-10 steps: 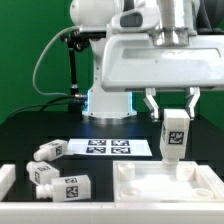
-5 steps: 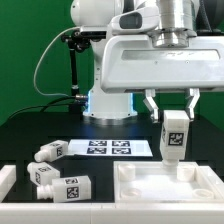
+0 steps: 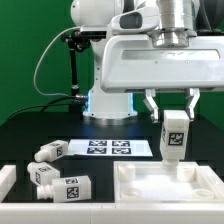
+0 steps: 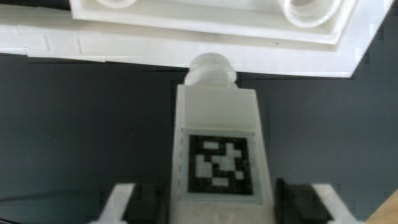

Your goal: Assemble one leg

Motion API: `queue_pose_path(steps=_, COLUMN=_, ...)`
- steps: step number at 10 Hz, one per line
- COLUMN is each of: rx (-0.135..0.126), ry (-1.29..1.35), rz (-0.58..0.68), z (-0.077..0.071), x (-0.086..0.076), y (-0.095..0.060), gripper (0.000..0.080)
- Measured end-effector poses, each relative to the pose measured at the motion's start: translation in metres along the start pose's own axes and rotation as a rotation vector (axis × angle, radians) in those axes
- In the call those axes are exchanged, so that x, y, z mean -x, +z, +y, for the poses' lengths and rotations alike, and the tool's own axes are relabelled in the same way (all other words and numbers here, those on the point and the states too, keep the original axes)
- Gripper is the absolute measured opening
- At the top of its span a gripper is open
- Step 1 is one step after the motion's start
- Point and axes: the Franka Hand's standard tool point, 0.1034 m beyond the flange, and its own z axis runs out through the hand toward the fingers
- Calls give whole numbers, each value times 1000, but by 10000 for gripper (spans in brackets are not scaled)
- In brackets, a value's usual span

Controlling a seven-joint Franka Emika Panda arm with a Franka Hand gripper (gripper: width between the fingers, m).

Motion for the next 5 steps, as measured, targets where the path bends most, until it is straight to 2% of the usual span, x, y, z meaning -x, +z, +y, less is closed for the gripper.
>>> queue_pose_path(steps=1, rx=-18, ry=34, rz=-14, z=-19, x=22, y=6, gripper=284)
queue_pose_path(steps=2, rx=-36, ry=61, rz=-23, z=-44, x=27, y=7, gripper=284)
queue_pose_path(steps=3, rx=-47, ry=94, rz=-24, z=-62, x=27, y=8, gripper=284)
queue_pose_path(steps=5, rx=-37, ry=92, rz=-53, z=-54, x=17, y=8, gripper=284)
